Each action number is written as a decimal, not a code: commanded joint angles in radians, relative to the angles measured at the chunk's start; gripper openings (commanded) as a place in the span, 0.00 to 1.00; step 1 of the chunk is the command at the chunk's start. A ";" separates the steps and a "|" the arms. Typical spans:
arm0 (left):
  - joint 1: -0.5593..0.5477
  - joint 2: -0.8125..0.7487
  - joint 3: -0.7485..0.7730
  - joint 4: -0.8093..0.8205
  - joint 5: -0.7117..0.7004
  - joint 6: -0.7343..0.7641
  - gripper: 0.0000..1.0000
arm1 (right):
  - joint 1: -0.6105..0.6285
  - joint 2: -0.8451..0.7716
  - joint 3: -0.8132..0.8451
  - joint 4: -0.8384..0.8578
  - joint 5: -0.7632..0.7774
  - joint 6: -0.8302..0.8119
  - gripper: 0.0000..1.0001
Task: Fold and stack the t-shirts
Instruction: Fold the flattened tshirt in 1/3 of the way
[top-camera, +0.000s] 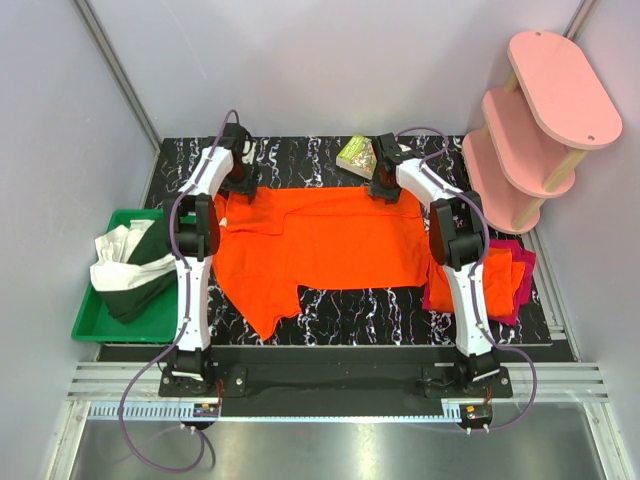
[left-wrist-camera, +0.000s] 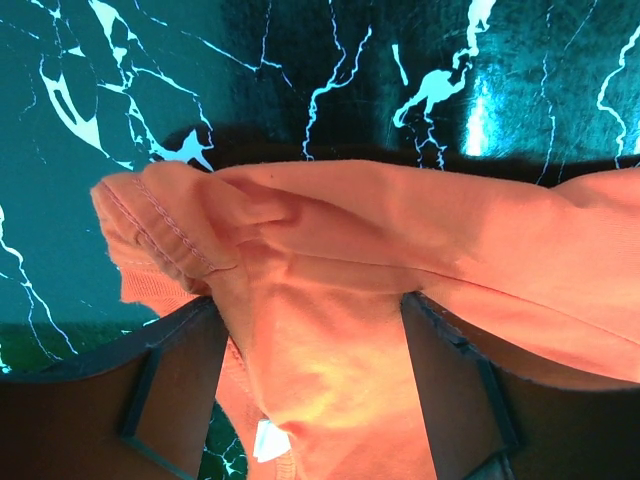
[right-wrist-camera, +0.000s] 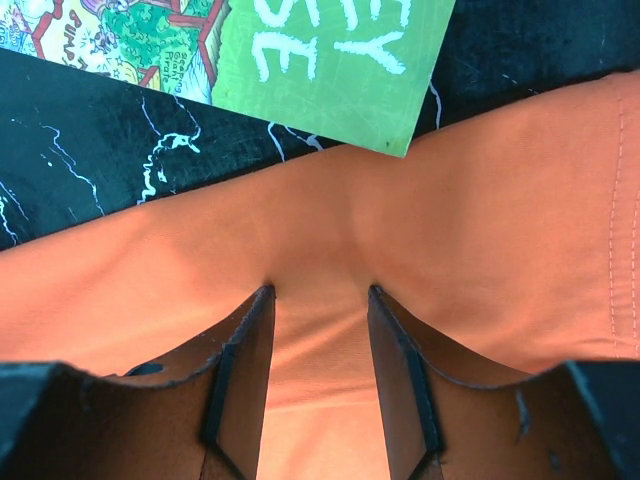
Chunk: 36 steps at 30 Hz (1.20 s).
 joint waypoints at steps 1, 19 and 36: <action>0.013 0.026 0.034 0.000 -0.028 0.020 0.74 | -0.018 0.051 0.026 -0.055 -0.005 -0.020 0.50; 0.019 -0.635 -0.604 0.323 0.104 -0.091 0.81 | 0.153 -0.277 -0.083 0.088 0.097 -0.091 0.56; 0.042 -0.807 -1.092 0.604 0.220 -0.130 0.73 | 0.365 -0.626 -0.497 0.080 0.229 -0.022 0.53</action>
